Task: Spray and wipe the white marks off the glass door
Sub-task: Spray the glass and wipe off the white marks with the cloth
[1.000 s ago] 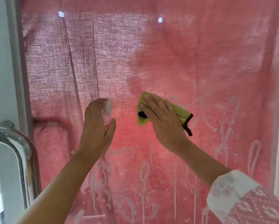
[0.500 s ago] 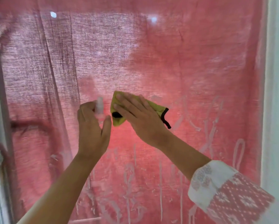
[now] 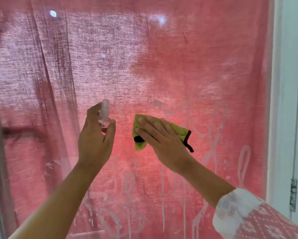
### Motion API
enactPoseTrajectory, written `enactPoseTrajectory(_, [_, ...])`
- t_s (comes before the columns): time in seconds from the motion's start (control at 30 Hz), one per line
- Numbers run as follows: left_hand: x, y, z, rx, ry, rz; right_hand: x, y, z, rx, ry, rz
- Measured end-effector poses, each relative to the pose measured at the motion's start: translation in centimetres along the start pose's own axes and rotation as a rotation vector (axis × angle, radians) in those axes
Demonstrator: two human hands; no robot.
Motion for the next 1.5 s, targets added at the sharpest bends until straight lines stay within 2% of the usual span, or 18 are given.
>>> enactPoseTrajectory(0.07, [0.6, 0.0, 0.1, -0.031, -0.031, -0.018, 0.2, -0.5, -0.6, 0.056, 0.027, 0.02])
enactPoseTrajectory(0.2, [1.9, -0.2, 0.9, 0.006, -0.058, -0.094, 1.1, -4.2, -1.9, -0.168, 0.035, -0.15])
enactPoseTrajectory(0.27, [2.2, -0.2, 1.6, 0.034, -0.033, -0.145, 0.8, -5.7, -1.4, -0.19, 0.047, -0.19])
enactPoseTrajectory(0.37, [2.7, 0.2, 2.7, 0.04, 0.001, -0.178, -1.1, -5.8, 0.2, -0.011, 0.125, -0.09])
enactPoseTrajectory(0.47, [3.7, 1.5, 4.0, 0.077, 0.001, -0.196, -4.4, -5.1, 2.2, 0.172, 0.157, 0.086])
enactPoseTrajectory(0.63, [6.0, 3.9, 6.3, 0.088, 0.012, -0.212, -7.0, -5.1, 4.6, 0.276, 0.152, 0.158])
enactPoseTrajectory(0.77, [7.8, 3.0, 7.8, 0.117, 0.016, -0.259, -8.2, -6.1, 6.1, 0.324, 0.146, 0.178])
enactPoseTrajectory(0.93, [8.8, 0.9, 7.8, 0.065, -0.019, -0.266, -9.8, -6.8, 8.0, 0.371, 0.12, 0.222])
enactPoseTrajectory(1.2, [10.2, 2.4, 9.7, 0.109, -0.008, -0.325, -10.8, -6.4, 10.1, 0.432, 0.126, 0.269])
enactPoseTrajectory(1.37, [10.8, 0.3, 9.5, 0.072, -0.053, -0.312, -11.1, -6.1, 10.9, 0.436, 0.13, 0.295])
enactPoseTrajectory(1.5, [10.7, 1.9, 9.5, 0.106, -0.026, -0.317, -11.5, -5.7, 11.9, 0.448, 0.094, 0.314])
Point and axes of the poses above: each hand's wrist, its own y-axis towards the middle knuckle, its own x-axis out of the palm, z = x × y, the point moved 9 cm from there along y, towards the middle knuckle, and after that the axes turned 5 degrees about -x, right-handed, at the moved point
